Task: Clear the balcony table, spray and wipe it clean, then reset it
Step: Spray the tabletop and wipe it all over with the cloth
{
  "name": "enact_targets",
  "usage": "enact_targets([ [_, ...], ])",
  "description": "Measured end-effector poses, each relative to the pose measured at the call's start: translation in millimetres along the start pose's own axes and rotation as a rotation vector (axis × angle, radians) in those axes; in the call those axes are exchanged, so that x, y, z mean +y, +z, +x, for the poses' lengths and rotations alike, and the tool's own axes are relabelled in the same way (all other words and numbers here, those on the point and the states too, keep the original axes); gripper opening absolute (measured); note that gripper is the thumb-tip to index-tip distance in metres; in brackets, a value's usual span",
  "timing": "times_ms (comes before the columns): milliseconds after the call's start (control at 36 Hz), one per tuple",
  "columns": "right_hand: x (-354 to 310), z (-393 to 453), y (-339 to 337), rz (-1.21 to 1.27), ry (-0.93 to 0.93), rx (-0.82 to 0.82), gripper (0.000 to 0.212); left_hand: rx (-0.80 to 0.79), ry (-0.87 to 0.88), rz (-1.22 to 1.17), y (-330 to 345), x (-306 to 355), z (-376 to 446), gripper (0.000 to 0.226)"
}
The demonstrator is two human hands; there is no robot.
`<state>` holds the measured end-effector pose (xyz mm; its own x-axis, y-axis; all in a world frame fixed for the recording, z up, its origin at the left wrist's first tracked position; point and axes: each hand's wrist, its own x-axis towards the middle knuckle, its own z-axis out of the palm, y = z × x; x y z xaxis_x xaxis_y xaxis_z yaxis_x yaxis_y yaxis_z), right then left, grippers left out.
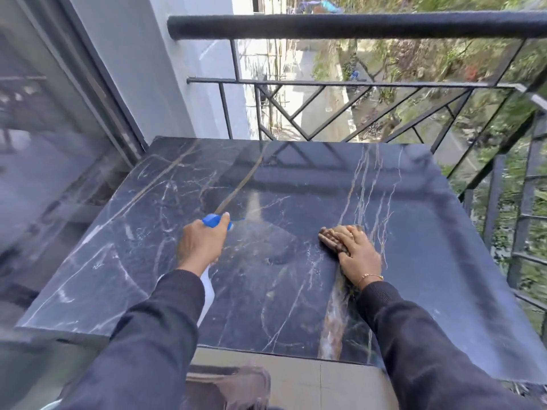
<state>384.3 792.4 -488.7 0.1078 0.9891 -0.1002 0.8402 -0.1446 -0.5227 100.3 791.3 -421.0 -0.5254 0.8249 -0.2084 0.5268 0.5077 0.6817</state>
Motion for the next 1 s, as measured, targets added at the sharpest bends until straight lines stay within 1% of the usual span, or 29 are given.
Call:
enact_targets([
  [139,-2.4,-1.9,6.9,-0.033,-0.019,0.046,0.054,0.063,-0.025,-0.022,-14.1,-10.8,7.9,0.060],
  [194,-8.5,-4.4,10.8,-0.043,0.024,0.065,0.057,0.059,-0.034,-0.039,-19.6,-13.9,10.6,0.055],
  [222,-13.2,-5.5,13.4,-0.054,0.055,0.075,0.059,0.058,-0.042,-0.046,-22.1,-14.1,12.4,0.055],
  [306,-34.3,-7.0,23.3,-0.083,0.146,0.089,0.062,0.082,-0.057,-0.100,-26.4,-12.6,24.2,0.072],
  [361,-50.3,-3.8,32.2,-0.102,0.168,0.092,0.063,0.101,-0.062,-0.130,-28.3,-10.5,33.2,0.080],
  [417,-68.4,3.3,43.2,-0.118,0.161,0.084,0.062,0.107,-0.061,-0.136,-30.5,-9.1,39.8,0.083],
  [500,-98.7,18.3,61.0,-0.117,0.130,0.078,0.062,0.112,-0.069,-0.162,-31.8,-10.3,46.3,0.081],
  [583,-134.3,33.7,81.1,-0.094,0.059,0.049,0.062,0.112,-0.072,-0.182,-30.6,-13.5,51.2,0.072],
  [639,-160.5,44.0,94.2,-0.070,-0.018,0.000,0.061,0.112,-0.085,-0.192,-29.5,-14.0,52.2,0.073],
  [722,-197.6,55.9,113.4,-0.040,-0.191,-0.111,0.061,0.106,-0.096,-0.225,-28.3,-16.1,55.8,0.077],
  [806,-223.4,60.5,127.9,-0.023,-0.423,-0.253,0.059,0.109,-0.087,-0.237,-30.3,-18.8,59.4,0.076],
  [917,-227.4,53.1,126.7,0.013,-0.632,-0.407,0.050,0.116,-0.071,-0.250,-35.4,-22.8,62.8,0.058],
  [944,-223.5,50.6,121.7,0.035,-0.659,-0.435,0.048,0.119,-0.064,-0.261,-37.1,-22.9,62.4,0.055],
  [1000,-212.0,44.9,105.5,0.052,-0.654,-0.483,0.045,0.115,-0.060,-0.280,-39.9,-23.0,59.9,0.052],
])
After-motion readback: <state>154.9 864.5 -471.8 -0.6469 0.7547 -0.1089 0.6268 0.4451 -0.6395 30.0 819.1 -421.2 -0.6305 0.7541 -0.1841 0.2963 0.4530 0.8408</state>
